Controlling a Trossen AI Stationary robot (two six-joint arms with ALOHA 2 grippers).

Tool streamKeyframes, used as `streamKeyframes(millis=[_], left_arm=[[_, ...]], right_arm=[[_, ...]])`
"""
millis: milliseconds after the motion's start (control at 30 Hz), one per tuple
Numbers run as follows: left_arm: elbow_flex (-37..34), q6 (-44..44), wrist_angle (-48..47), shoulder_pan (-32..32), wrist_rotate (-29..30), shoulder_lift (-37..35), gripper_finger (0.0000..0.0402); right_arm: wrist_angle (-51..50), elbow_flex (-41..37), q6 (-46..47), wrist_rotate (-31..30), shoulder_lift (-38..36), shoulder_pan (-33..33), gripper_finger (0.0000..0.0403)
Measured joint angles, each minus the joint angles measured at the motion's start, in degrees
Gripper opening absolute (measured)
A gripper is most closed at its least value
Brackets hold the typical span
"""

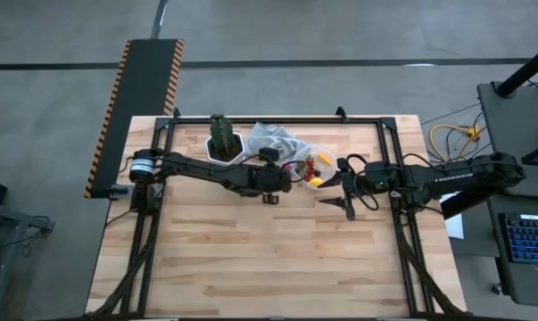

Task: Pick and placing Produce into tupperware
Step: Put the strawberry into the transparent bin

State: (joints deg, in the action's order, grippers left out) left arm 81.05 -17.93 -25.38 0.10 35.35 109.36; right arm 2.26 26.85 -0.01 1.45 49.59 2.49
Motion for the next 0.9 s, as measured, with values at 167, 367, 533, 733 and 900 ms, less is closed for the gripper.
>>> streamKeyframes(millis=[167, 367, 533, 733, 900], left_arm=[[0.01, -4.17, 7.67, 0.21, -2.76, 0.15, 0.0], [-0.08, -5.42, 13.78, 1.55, -6.93, 0.24, 0.0], [-0.21, -5.82, 17.99, 2.84, -9.83, 1.75, 0.0], [4.0, -9.31, 18.93, 2.85, -10.53, 6.95, 0.0], [9.13, -11.18, 19.0, 3.04, -10.84, 11.17, 0.0]], right_arm=[[0.0, 0.0, 0.0, 0.0, -0.28, 0.01, 0.0208], [0.02, 0.0, 0.0, 0.0, -2.11, -0.01, 0.0208], [-0.12, -0.01, -0.01, 0.0, -3.47, 0.0, 0.0208], [-0.36, -0.02, -0.04, -0.02, -3.84, -0.01, 0.0208], [-1.18, -0.02, -0.02, -0.01, -4.24, 0.0, 0.0208]])
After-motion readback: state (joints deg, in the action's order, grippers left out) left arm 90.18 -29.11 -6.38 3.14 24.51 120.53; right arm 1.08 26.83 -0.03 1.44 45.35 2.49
